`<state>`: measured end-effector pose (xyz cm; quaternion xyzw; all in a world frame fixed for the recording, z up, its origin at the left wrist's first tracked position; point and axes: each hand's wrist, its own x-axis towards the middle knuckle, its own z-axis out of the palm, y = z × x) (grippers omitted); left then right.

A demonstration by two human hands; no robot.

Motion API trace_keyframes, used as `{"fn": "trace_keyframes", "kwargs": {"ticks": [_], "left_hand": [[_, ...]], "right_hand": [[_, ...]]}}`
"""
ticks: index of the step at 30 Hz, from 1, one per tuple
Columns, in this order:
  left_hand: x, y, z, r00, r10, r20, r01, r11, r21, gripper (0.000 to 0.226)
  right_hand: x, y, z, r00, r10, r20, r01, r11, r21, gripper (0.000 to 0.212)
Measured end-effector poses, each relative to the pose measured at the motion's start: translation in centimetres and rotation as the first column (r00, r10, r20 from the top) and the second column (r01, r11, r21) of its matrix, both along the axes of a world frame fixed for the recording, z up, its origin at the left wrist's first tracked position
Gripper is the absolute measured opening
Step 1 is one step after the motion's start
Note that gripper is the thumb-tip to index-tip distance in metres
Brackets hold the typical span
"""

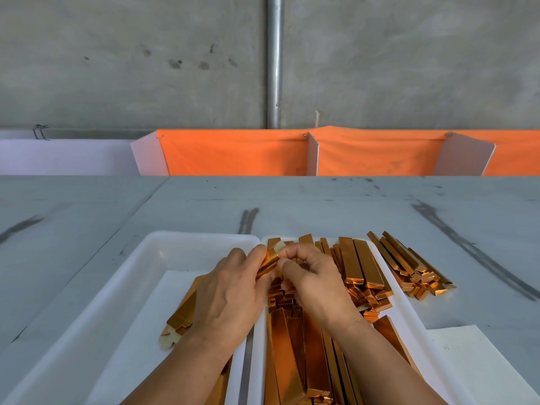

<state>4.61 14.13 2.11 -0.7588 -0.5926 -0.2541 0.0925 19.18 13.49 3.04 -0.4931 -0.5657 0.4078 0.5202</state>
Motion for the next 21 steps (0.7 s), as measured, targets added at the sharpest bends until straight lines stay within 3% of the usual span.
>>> {"fn": "trace_keyframes", "kwargs": {"ticks": [14, 21], "left_hand": [[0.02, 0.32, -0.49, 0.998, -0.069, 0.01, 0.069, 0.997, -0.034, 0.058], [-0.01, 0.19, -0.68, 0.997, -0.074, 0.031, 0.075, 0.997, -0.032, 0.056]], "right_hand": [[0.16, 0.27, 0.23, 0.988, -0.153, -0.036, 0.155, 0.986, 0.06, 0.014], [0.06, 0.26, -0.02, 0.99, -0.14, -0.021, 0.141, 0.986, 0.092, 0.027]]}}
